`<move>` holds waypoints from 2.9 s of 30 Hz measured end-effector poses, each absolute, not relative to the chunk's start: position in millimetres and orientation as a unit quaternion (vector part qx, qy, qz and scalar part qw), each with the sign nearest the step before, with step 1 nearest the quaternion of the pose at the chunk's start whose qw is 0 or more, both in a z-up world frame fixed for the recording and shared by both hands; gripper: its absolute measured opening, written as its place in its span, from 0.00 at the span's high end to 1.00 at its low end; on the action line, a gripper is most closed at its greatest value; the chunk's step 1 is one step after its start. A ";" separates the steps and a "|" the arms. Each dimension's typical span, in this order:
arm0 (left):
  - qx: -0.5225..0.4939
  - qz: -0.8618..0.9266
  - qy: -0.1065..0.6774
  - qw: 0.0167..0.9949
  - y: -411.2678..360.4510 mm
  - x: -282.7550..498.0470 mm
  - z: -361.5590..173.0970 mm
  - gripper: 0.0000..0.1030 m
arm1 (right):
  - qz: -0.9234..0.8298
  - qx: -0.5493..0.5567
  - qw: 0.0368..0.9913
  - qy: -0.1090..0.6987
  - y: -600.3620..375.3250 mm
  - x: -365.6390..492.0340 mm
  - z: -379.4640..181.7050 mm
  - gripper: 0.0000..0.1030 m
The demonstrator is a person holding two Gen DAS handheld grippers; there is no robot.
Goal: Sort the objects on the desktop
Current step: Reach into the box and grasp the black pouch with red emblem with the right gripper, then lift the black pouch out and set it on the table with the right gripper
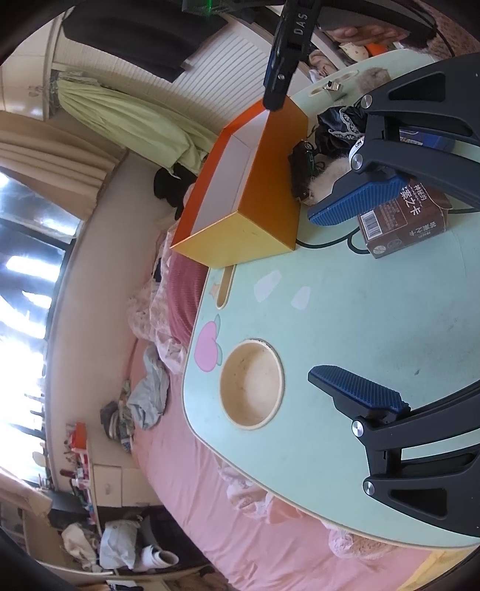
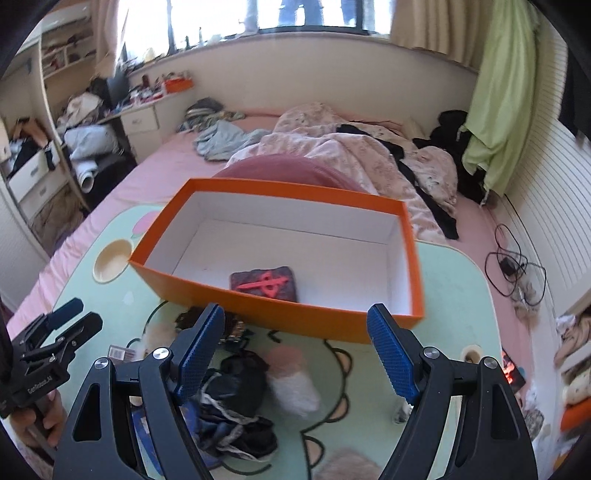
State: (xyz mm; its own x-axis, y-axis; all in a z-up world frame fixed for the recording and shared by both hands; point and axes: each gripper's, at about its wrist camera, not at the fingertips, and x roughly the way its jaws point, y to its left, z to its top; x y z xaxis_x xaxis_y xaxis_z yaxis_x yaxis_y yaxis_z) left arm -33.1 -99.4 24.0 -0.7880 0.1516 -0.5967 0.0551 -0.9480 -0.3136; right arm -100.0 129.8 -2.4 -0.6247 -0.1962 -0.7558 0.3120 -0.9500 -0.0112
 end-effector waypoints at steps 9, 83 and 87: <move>-0.320 0.931 -0.170 0.039 -101.7 -31.5 24.4 0.24 | -0.828 0.509 0.236 0.009 117.0 -143.7 11.7 0.23; -0.330 0.924 -0.191 0.025 -107.4 -35.5 21.8 0.24 | -0.862 0.459 0.215 0.007 167.8 -107.4 17.0 0.41; -0.330 0.924 -0.190 0.024 -107.4 -35.6 21.7 0.24 | -0.844 0.498 0.201 0.006 178.4 -105.3 -25.3 0.41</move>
